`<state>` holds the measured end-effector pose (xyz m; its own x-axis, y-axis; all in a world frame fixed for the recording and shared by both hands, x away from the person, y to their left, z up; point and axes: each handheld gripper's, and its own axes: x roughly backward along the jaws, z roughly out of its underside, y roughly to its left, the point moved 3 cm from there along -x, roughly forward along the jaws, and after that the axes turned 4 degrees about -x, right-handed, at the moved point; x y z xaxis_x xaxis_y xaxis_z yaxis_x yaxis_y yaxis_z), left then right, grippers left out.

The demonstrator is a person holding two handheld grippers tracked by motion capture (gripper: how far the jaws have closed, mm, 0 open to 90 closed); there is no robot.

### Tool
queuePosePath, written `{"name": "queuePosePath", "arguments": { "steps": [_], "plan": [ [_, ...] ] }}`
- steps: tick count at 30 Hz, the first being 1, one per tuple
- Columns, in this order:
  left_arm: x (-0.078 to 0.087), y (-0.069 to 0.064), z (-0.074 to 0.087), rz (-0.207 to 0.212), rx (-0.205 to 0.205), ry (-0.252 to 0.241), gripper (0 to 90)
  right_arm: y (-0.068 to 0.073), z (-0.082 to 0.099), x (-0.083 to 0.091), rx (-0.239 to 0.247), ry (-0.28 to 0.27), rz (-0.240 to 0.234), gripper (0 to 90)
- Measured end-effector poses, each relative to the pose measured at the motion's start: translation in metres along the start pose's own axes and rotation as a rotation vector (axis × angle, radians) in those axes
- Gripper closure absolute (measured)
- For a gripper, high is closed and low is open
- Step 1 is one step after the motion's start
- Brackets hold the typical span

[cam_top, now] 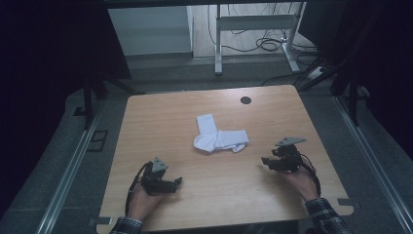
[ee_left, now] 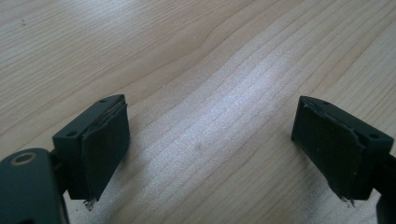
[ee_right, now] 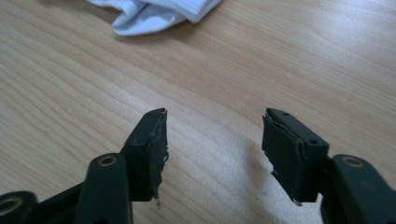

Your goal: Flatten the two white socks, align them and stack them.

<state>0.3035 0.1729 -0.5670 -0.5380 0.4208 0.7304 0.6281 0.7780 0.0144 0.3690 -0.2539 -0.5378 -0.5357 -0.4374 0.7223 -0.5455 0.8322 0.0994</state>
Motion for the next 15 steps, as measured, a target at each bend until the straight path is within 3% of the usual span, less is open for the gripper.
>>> {"name": "queuePosePath", "arguments": {
  "steps": [8,15],
  "plan": [
    [0.000,0.000,0.000,0.000,-0.001,0.000,11.6,0.004,-0.017,-0.004,0.036,-0.016,0.010,51.2],
    [0.000,0.000,0.000,0.000,0.000,0.000,11.6,0.005,-0.035,-0.013,-0.006,-0.015,-0.007,54.2]
  ]
}}
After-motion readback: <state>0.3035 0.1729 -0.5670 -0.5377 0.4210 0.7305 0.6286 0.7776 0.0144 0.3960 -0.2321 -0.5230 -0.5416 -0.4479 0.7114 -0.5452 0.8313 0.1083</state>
